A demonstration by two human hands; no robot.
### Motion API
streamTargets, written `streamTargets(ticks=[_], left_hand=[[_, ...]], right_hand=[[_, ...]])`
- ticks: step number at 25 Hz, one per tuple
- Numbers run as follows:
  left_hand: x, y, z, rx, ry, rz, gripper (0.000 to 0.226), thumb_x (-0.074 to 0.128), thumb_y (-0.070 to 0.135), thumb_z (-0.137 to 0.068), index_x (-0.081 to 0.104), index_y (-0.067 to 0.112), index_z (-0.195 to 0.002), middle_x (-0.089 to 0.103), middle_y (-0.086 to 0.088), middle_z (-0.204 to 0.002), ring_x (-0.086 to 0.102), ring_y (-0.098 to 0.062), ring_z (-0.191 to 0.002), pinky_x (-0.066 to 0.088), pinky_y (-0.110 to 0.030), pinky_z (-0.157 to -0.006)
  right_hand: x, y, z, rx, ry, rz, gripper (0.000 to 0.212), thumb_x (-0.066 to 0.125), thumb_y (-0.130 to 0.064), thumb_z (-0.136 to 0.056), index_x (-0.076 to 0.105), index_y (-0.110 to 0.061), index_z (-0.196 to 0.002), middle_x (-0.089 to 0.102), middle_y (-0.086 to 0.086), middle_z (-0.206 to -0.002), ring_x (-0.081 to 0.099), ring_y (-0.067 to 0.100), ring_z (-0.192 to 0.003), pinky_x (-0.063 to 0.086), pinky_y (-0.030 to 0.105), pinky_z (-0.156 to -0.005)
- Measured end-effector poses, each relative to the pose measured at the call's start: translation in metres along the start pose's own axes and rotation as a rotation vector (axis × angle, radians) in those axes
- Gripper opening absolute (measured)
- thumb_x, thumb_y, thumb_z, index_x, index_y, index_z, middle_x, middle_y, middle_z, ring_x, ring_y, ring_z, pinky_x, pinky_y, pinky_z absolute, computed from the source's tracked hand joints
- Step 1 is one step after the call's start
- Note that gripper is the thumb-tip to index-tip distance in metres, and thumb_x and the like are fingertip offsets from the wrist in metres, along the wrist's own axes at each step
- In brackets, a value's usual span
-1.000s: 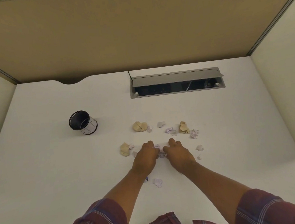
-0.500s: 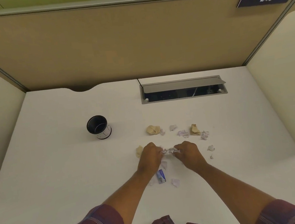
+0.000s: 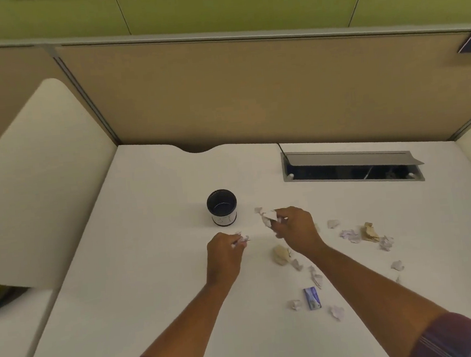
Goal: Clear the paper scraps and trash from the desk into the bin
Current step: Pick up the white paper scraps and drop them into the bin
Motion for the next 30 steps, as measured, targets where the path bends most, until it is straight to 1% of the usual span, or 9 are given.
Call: streamTargets(ticks=[5, 8, 9, 12, 15, 19, 23, 26, 30], left_hand=[[-0.037, -0.026, -0.001, -0.083, 0.094, 0.038, 0.016, 0.072, 0.018, -0.092, 0.082, 0.019, -0.105, 0.08, 0.0, -0.108, 0.07, -0.007, -0.104, 0.055, -0.026, -0.094], [-0.05, -0.039, -0.005, -0.117, 0.137, 0.046, 0.015, 0.072, 0.016, -0.092, 0.082, 0.016, -0.103, 0.08, -0.001, -0.105, 0.069, -0.008, -0.107, 0.051, -0.021, -0.092], [-0.053, -0.042, -0.008, -0.128, 0.151, 0.047, 0.014, 0.072, 0.015, -0.092, 0.082, 0.016, -0.102, 0.08, -0.001, -0.104, 0.069, -0.008, -0.107, 0.05, -0.022, -0.092], [-0.059, -0.052, -0.016, -0.143, 0.165, 0.045, 0.013, 0.072, 0.015, -0.092, 0.082, 0.016, -0.1, 0.079, -0.003, -0.1, 0.07, -0.009, -0.106, 0.052, -0.026, -0.09], [-0.063, -0.059, -0.023, -0.14, 0.177, 0.056, 0.012, 0.072, 0.014, -0.092, 0.082, 0.014, -0.097, 0.079, -0.007, -0.095, 0.071, -0.011, -0.106, 0.055, -0.031, -0.091], [-0.067, -0.062, -0.03, -0.137, 0.179, 0.061, 0.014, 0.071, 0.014, -0.093, 0.082, 0.014, -0.101, 0.079, -0.008, -0.099, 0.072, -0.016, -0.107, 0.056, -0.038, -0.093], [-0.07, -0.055, -0.044, -0.104, 0.176, 0.045, 0.014, 0.072, 0.019, -0.092, 0.082, 0.016, -0.101, 0.079, -0.005, -0.102, 0.071, -0.015, -0.104, 0.057, -0.036, -0.092], [-0.07, -0.041, -0.061, -0.07, 0.174, 0.015, 0.013, 0.073, 0.023, -0.092, 0.081, 0.015, -0.098, 0.079, -0.005, -0.099, 0.07, -0.017, -0.099, 0.058, -0.037, -0.088], [-0.063, -0.017, -0.087, 0.006, 0.122, -0.055, 0.016, 0.071, 0.023, -0.093, 0.08, 0.013, -0.102, 0.075, -0.01, -0.097, 0.067, -0.021, -0.093, 0.058, -0.041, -0.084]], right_hand=[[0.039, -0.053, -0.056, -0.065, -0.097, 0.099, 0.024, 0.075, -0.033, -0.087, 0.076, -0.009, -0.088, 0.072, 0.011, -0.081, 0.07, 0.03, -0.075, 0.062, 0.041, -0.069], [0.063, -0.07, -0.086, -0.1, -0.157, 0.317, 0.024, 0.072, -0.027, -0.089, 0.069, -0.005, -0.078, 0.065, 0.005, -0.071, 0.06, 0.027, -0.069, 0.049, 0.025, -0.06], [0.072, -0.073, -0.093, -0.107, -0.185, 0.416, 0.021, 0.07, -0.024, -0.089, 0.069, -0.006, -0.079, 0.065, 0.004, -0.073, 0.06, 0.025, -0.071, 0.046, 0.024, -0.06], [0.097, -0.08, -0.108, -0.092, -0.274, 0.676, 0.014, 0.058, -0.012, -0.089, 0.071, -0.01, -0.093, 0.069, 0.01, -0.097, 0.065, 0.027, -0.086, 0.053, 0.033, -0.069], [0.113, -0.088, -0.115, -0.104, -0.324, 0.784, 0.016, 0.059, -0.012, -0.088, 0.066, -0.015, -0.102, 0.061, 0.008, -0.107, 0.063, 0.026, -0.094, 0.047, 0.032, -0.068], [0.122, -0.089, -0.12, -0.116, -0.367, 0.782, 0.027, 0.07, -0.019, -0.084, 0.063, -0.016, -0.111, 0.057, 0.008, -0.112, 0.06, 0.027, -0.097, 0.049, 0.033, -0.068], [0.113, -0.08, -0.12, -0.119, -0.356, 0.628, 0.044, 0.082, -0.028, -0.079, 0.066, -0.013, -0.116, 0.062, 0.009, -0.11, 0.061, 0.025, -0.099, 0.048, 0.03, -0.073], [0.099, -0.069, -0.112, -0.143, -0.304, 0.551, 0.041, 0.078, -0.019, -0.083, 0.067, -0.011, -0.121, 0.067, 0.011, -0.114, 0.062, 0.027, -0.106, 0.043, 0.026, -0.08], [0.078, -0.049, -0.09, -0.136, -0.241, 0.465, 0.036, 0.074, -0.023, -0.087, 0.067, -0.013, -0.12, 0.067, 0.009, -0.11, 0.063, 0.024, -0.098, 0.047, 0.028, -0.083]])
Point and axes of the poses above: each hand's wrist, its own z-axis away from the middle knuckle, its own x-axis out of the palm, y = z × x, the point moved 6 cm from there along -z, towards the middle knuckle
